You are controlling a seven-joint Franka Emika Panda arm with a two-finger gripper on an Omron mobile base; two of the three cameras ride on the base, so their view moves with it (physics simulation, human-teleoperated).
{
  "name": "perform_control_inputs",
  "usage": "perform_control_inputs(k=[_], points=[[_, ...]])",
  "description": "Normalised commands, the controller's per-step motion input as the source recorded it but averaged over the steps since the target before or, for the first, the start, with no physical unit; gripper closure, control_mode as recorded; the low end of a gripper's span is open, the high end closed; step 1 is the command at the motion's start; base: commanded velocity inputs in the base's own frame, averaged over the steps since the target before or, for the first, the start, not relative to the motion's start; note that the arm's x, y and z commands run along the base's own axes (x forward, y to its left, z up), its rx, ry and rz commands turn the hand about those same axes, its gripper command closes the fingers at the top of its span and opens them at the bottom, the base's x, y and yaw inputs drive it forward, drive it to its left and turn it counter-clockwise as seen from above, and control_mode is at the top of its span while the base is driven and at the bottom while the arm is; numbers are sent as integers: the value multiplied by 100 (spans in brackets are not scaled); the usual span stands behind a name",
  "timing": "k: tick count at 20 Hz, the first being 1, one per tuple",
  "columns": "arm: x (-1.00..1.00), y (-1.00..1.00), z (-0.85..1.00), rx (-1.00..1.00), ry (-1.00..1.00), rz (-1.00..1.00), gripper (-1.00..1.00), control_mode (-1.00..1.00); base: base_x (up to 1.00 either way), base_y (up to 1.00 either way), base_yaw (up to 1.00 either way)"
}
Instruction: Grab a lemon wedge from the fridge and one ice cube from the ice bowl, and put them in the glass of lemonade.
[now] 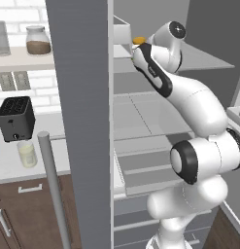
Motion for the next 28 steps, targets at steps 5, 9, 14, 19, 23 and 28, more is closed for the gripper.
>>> perform_control_inputs(k=[5, 9, 14, 19, 23, 28], points=[[35, 0, -8, 0, 1, 0, -100, -100, 0, 0, 0], [36, 0, -10, 0, 0, 0, -100, -100, 0, 0, 0], [33, 0, -12, 0, 0, 0, -100, -100, 0, 0, 0], [24, 0, -14, 0, 1, 0, -100, -100, 0, 0, 0], [9, 0, -21, -1, 4, 0, -100, -100, 0, 0, 0], [0, 0, -37, -3, 8, 0, -100, -100, 0, 0, 0]])
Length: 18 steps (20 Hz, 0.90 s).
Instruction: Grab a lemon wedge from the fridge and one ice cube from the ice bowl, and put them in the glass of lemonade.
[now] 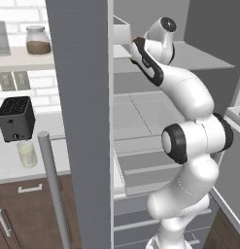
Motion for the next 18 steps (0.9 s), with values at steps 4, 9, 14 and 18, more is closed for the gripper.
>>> perform_control_inputs(k=[4, 9, 14, 18], points=[[2, 1, -29, -3, 8, 0, -100, -100, 0, 0, 0], [10, 2, -26, -3, 8, 0, -100, -100, 0, 0, 0], [16, 3, -20, -3, 4, 0, 100, -100, 0, 0, 0], [6, 0, -27, -2, 3, 0, 100, -100, 0, 0, 0]])
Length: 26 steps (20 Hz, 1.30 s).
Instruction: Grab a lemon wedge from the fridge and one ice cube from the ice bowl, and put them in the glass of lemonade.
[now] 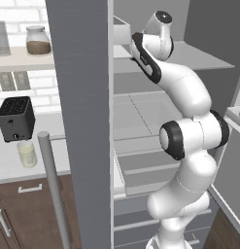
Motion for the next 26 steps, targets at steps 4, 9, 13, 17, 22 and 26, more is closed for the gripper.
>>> perform_control_inputs(k=[4, 9, 13, 17, 22, 26], points=[[0, 0, -30, -2, 3, 0, 100, -100, 0, 0, 0], [0, 0, -4, 0, 0, 0, 100, -100, 0, 0, 0], [-19, 0, -44, 0, -1, 0, 100, -100, 0, 0, 0], [-58, -1, -48, 0, -7, 0, 100, -100, 0, 0, 0], [-73, 0, -34, 0, -14, 0, 100, -100, 0, 0, 0], [-92, -3, -19, 0, -11, 0, 100, -100, 0, 0, 0]])
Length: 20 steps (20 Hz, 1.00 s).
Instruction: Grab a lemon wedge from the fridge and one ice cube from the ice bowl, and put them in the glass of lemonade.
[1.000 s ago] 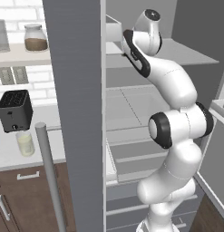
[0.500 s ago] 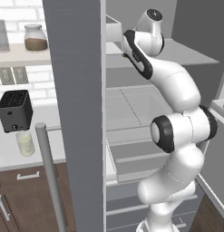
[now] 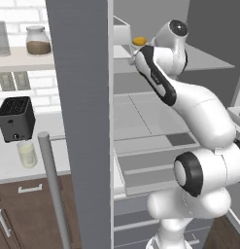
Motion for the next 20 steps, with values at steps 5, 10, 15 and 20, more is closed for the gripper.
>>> perform_control_inputs(k=[5, 10, 15, 20], points=[[-100, -23, 32, 6, -6, 0, 100, -100, 0, 0, 0], [-100, -26, 37, 4, 0, 0, 100, -100, 0, 0, 0], [-100, -23, -4, 1, 4, 0, 100, -100, 0, 0, 0], [-88, 0, -56, -1, 7, 0, 100, -100, 0, 0, 0]])
